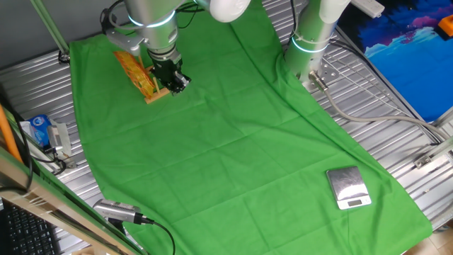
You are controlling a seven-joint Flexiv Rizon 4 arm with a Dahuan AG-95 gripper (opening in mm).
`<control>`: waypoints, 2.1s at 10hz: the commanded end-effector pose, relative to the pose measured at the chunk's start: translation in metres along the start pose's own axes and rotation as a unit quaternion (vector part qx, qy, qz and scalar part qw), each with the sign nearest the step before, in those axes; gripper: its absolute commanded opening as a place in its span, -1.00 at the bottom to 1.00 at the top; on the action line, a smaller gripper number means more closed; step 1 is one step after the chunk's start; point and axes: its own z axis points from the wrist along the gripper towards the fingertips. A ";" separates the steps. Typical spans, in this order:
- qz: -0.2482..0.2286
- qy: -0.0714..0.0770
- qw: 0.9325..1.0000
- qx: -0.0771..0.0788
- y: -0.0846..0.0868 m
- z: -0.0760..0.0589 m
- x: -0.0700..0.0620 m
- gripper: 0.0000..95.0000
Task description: Take the dish off the dish rack
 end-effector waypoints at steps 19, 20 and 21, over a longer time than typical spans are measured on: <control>0.080 0.007 0.996 -0.032 0.000 0.000 0.000 -1.00; 0.078 0.008 0.996 -0.031 0.000 0.000 0.000 -1.00; 0.075 0.007 0.997 -0.032 0.000 0.001 0.000 -1.00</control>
